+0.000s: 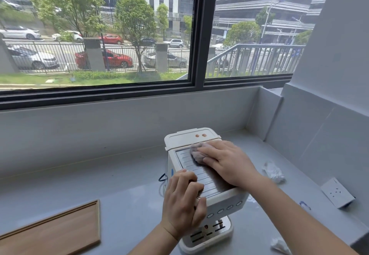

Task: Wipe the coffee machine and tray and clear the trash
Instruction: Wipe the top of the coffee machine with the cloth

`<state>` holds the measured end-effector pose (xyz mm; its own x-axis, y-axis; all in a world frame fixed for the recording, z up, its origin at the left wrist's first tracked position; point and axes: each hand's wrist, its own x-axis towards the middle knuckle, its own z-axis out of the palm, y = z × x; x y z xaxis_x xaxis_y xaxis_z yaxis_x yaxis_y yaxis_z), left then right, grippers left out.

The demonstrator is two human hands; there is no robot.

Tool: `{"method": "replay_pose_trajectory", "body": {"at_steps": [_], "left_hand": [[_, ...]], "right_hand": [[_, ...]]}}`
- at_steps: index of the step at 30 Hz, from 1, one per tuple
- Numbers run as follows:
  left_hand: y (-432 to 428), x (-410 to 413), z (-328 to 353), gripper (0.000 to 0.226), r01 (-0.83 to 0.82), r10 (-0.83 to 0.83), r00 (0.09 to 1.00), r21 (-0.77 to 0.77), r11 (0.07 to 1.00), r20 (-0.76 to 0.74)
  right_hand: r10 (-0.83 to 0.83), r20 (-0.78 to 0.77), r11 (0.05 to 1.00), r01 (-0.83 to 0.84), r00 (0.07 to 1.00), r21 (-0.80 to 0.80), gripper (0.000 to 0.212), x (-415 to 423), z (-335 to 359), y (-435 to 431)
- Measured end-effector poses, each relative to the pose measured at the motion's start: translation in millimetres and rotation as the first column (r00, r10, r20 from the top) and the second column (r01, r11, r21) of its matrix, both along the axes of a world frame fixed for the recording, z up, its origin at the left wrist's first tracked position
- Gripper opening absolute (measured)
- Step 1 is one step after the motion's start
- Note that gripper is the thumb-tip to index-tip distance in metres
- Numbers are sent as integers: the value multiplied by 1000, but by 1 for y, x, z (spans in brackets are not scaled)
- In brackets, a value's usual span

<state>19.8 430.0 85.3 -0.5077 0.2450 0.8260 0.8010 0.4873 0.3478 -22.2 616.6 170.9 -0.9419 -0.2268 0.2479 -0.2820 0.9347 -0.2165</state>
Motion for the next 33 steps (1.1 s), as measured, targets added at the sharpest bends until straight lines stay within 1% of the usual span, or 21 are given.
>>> {"method": "replay_pose_trajectory", "body": {"at_steps": [2, 3, 4, 5, 6, 8, 9, 11, 13, 14, 16, 18, 19, 20, 22, 23, 24, 25, 27, 29, 33], "left_hand": [[0, 0, 1, 12, -9, 8, 1000, 8, 1000, 9], [0, 0, 0, 12, -9, 9, 1000, 11, 1000, 12], [-1, 0, -1, 12, -6, 6, 1000, 12, 1000, 9], [-1, 0, -1, 12, -1, 1, 1000, 10, 1000, 8], [-2, 0, 0, 12, 6, -6, 1000, 8, 1000, 13], [-3, 1, 2, 12, 24, -24, 999, 5, 1000, 45], [-4, 2, 4, 12, 33, -33, 997, 4, 999, 66], [-8, 6, 8, 12, 59, -61, 990, 25, 998, 126], [-11, 9, 20, 15, 96, -117, 976, 120, 988, 185], [-13, 8, 29, 16, 109, -147, 968, 184, 977, 203], [-15, 3, 49, 19, 94, -161, 962, 287, 953, 219], [-18, -6, 65, 27, 39, -118, 963, 308, 950, 242], [-20, -11, 70, 33, 27, -106, 959, 288, 957, 262], [-22, -15, 74, 40, 36, -109, 952, 249, 968, 286], [-23, -21, 80, 54, 91, -121, 929, 101, 991, 351], [-21, -24, 83, 58, 125, -110, 919, -16, 992, 378], [-17, -27, 84, 60, 158, -89, 919, -152, 976, 385], [-12, -32, 85, 60, 186, -72, 926, -283, 941, 370], [-2, -41, 87, 56, 223, -60, 934, -445, 868, 351], [0, -48, 89, 52, 213, -18, 928, -490, 845, 372], [-11, -45, 80, 41, 168, -11, 947, -466, 869, 321]], "right_hand": [[-167, 58, 984, 170, 984, -58, 37, -3, 3, 6], [-220, 59, 974, 222, 974, -36, 37, -4, 3, 0], [-231, 15, 973, 231, 973, 8, 36, -2, 1, -10], [-187, -44, 981, 189, 981, 35, 36, 2, -2, -22], [-94, -79, 995, 96, 992, 17, 35, 7, -4, -32], [99, -33, 994, -100, 995, -51, 36, 14, -5, -39], [147, -3, 986, -146, 989, -85, 36, 14, -1, -35], [100, 3, 991, -99, 995, -91, 37, 11, 4, -21], [-56, -24, 998, 56, 998, -11, 39, 12, 4, -13], [-70, -17, 998, 70, 997, 8, 40, 16, 5, -16], [94, 16, 995, -94, 995, -40, 42, 21, 7, -30], [271, 71, 954, -258, 960, -150, 45, 29, 13, -39], [289, 62, 943, -274, 955, -188, 51, 32, 15, -36], [250, 33, 950, -239, 968, -200, 60, 35, 15, -30], [53, -2, 965, -51, 999, -257, 77, 46, 10, -15], [-37, 11, 944, 38, 999, -328, 80, 53, 6, -11], [-98, 31, 922, 103, 995, -374, 81, 59, 4, -10], [-135, 36, 916, 138, 990, -376, 81, 63, 2, -12], [-185, 26, 937, 184, 982, -298, 76, 62, -3, -17], [-211, 54, 946, 218, 976, -239, 74, 59, -3, -19], [-204, 126, 971, 217, 971, -97, 89, 60, -8, -19]]}}
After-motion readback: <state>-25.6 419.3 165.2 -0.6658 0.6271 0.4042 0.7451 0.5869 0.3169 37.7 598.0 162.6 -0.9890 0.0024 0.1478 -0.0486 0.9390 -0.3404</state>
